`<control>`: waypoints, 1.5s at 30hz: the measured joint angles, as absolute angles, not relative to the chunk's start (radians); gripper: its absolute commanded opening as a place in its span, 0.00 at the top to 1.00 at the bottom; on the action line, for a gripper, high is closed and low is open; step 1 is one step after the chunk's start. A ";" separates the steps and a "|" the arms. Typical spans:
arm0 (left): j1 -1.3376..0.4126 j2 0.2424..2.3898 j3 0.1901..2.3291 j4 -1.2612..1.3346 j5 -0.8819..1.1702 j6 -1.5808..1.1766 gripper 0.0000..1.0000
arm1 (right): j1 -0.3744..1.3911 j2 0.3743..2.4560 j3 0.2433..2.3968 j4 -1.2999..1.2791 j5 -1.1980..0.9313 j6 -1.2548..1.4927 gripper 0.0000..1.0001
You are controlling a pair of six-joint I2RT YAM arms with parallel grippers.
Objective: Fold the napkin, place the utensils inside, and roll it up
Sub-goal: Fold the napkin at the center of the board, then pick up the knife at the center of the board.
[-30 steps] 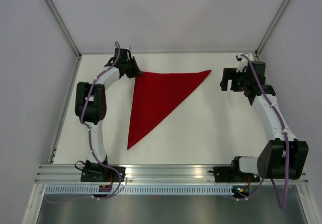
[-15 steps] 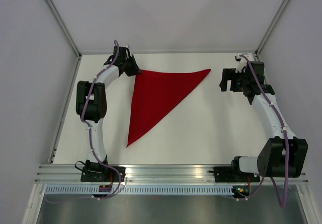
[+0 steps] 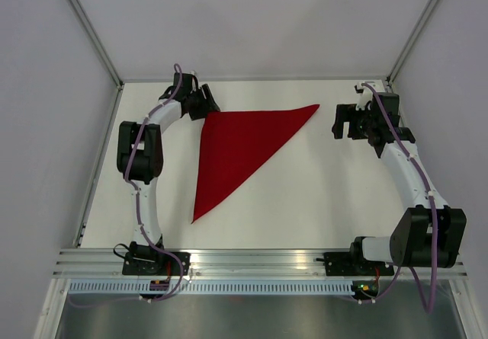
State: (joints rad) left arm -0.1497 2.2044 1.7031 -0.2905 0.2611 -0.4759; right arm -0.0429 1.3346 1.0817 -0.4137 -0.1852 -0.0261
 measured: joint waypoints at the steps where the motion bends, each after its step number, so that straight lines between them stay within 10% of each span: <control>1: -0.150 2.202 1.702 -0.290 0.245 -0.476 0.31 | -0.043 1.335 1.082 -0.414 -0.186 -0.027 0.03; 16: -0.059 1.822 1.383 -0.319 -0.193 -0.449 0.27 | -0.039 1.333 1.082 -0.437 -0.258 -0.030 0.03; 29: 0.087 1.923 1.269 -0.374 -0.242 -0.449 0.39 | -0.036 1.309 1.082 -0.442 -0.292 -0.030 0.03; 35: 0.085 1.990 1.335 -0.384 -0.231 -0.440 0.50 | -0.036 1.309 1.082 -0.442 -0.293 -0.030 0.03; 41: 0.096 2.020 1.377 -0.403 -0.218 -0.426 0.97 | -0.036 1.309 1.082 -0.442 -0.297 -0.031 0.03; 45: 0.097 2.022 1.381 -0.402 -0.201 -0.418 0.98 | -0.036 1.309 1.082 -0.443 -0.300 -0.032 0.03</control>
State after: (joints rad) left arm 0.0967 2.0220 1.3811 -0.4023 -0.2008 -0.4183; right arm -0.0364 1.3090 1.0817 -0.4427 -0.3000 -0.0319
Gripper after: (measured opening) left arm 0.055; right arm 0.971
